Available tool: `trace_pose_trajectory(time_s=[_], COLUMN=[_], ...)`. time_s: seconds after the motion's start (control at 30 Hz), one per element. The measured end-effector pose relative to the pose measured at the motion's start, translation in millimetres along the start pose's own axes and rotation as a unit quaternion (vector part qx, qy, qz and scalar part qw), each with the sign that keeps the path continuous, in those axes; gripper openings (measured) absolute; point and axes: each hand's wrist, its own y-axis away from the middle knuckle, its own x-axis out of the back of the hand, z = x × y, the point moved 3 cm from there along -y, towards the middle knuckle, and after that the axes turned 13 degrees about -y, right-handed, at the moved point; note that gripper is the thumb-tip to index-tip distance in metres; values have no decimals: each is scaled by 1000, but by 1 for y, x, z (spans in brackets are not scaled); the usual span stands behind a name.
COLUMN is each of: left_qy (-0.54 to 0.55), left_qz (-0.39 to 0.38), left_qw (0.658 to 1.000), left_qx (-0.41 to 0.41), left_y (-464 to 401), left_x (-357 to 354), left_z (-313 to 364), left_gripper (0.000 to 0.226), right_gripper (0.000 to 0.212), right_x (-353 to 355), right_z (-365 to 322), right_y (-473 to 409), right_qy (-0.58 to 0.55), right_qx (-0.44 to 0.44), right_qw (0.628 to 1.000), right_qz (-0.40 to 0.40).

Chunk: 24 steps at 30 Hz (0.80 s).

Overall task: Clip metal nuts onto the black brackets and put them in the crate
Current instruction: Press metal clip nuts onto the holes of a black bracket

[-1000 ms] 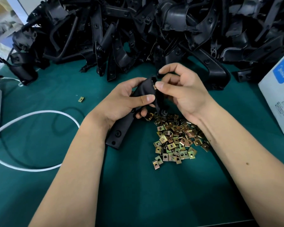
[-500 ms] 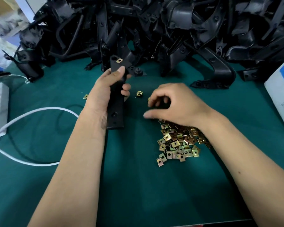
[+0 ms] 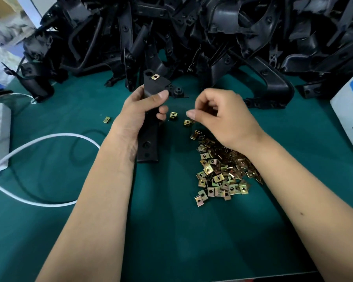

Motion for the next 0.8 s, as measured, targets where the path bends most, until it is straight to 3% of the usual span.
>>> trace_pose_trajectory(time_s=[0.17,0.3,0.5,0.63,0.8], left_qy=[-25,-25,-71,-147,-166], left_qz=[-7,-14,-74,-100,-99], left_qw=[1000,1000,995,984,981], left_qx=[-11,-4,4,-6,-9], left_y=[0,1,3,5,6], left_x=[-4,-4,-3,0,-1], left_z=[-2,-3,-1,3,4], left_gripper=[27,29,37,45,44], right_gripper=[11,11,28,30,24], right_x=[2,3,5,6,6], right_z=[11,13,12,11,9], right_y=[-3,-3,-2,-2,-1], right_qy=[-134,-179,-323,-350,-338], right_qx=[-39,-43,-86,-81,-73], right_qw=[989,981,941,931,936], right_qz=[41,52,54,64,69])
